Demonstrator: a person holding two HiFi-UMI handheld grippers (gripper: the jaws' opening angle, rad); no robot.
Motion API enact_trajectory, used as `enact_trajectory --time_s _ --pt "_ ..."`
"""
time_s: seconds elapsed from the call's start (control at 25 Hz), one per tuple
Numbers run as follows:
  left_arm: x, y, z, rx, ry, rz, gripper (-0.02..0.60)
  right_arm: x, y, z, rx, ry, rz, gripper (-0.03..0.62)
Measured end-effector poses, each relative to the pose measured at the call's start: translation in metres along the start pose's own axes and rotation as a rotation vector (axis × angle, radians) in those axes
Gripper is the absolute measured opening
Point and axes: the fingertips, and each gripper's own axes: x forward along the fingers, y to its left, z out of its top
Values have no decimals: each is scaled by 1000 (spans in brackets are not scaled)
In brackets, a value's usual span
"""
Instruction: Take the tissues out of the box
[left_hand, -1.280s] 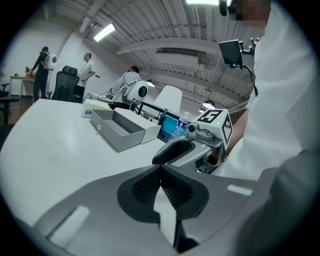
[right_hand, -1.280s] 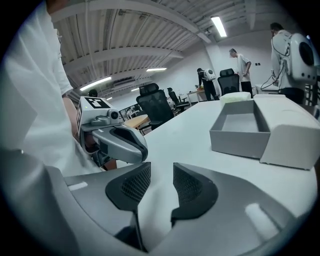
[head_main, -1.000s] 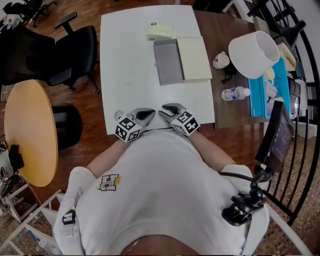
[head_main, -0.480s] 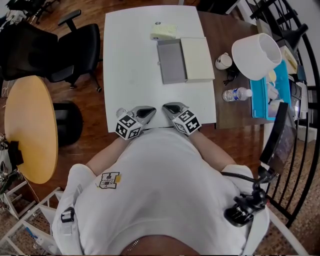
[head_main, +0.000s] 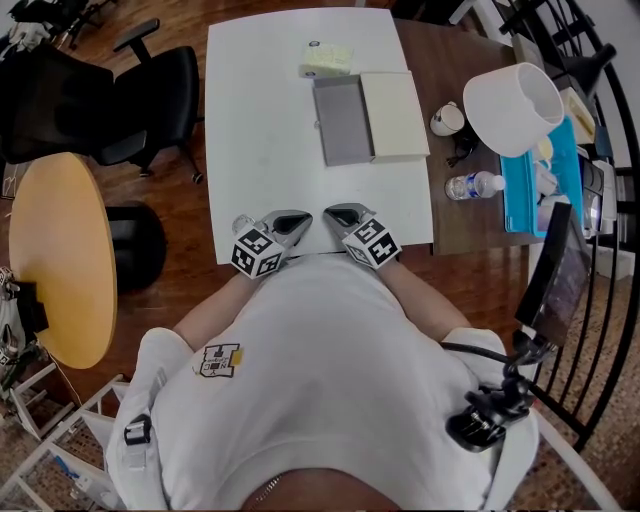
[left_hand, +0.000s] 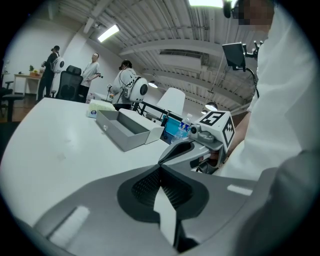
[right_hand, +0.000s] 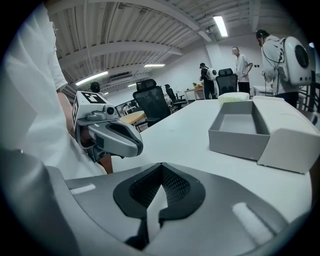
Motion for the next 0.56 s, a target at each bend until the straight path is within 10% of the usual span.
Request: enact_trajectory --time_s 0.56 --pt "0 2 1 -6 -3 0 0 2 1 3 -13 9 -4 0"
